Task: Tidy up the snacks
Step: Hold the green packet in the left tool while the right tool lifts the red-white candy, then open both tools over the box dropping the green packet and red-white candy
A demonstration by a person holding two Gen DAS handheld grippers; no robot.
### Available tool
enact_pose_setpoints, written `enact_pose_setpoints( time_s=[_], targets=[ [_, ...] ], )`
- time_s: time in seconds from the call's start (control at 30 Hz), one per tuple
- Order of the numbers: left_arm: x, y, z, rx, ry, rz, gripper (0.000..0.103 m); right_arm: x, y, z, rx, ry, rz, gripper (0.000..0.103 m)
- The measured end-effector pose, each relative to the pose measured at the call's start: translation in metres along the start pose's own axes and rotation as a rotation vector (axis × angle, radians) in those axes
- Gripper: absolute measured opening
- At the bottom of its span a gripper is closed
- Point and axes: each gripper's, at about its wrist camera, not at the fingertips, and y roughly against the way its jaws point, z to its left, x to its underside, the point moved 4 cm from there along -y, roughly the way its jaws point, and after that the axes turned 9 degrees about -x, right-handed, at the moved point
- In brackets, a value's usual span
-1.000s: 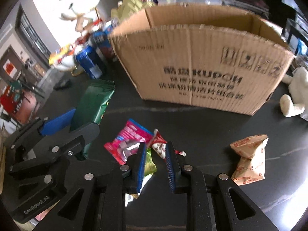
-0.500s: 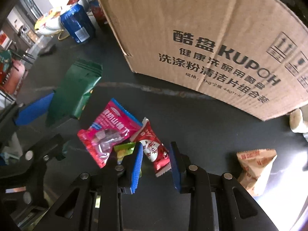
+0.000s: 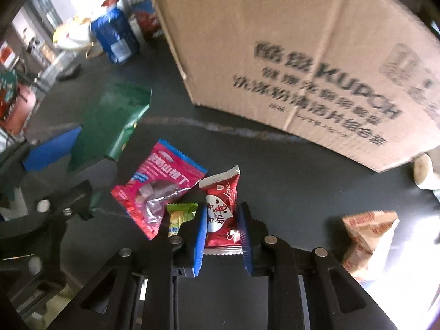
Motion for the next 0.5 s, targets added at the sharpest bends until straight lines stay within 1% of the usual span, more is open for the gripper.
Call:
enact_pose_setpoints(
  time_s=[0.33, 0.4, 0.5],
  targets=[
    [-0.020, 0.043, -0.014, 0.031, -0.015, -0.096, 0.044, 0.008, 0.092, -0.009, 0.003, -0.067, -0.248, 0.024],
    [-0.025, 0.053, -0.016, 0.034, -0.017, -0.117, 0.044, -0.003, 0.104, -0.011, 0.002, -0.077, -0.283, 0.024],
    [-0.034, 0.066, -0.019, 0.037, -0.021, -0.144, 0.044, -0.004, 0.126, -0.011, 0.005, -0.087, -0.342, 0.024]
  ],
)
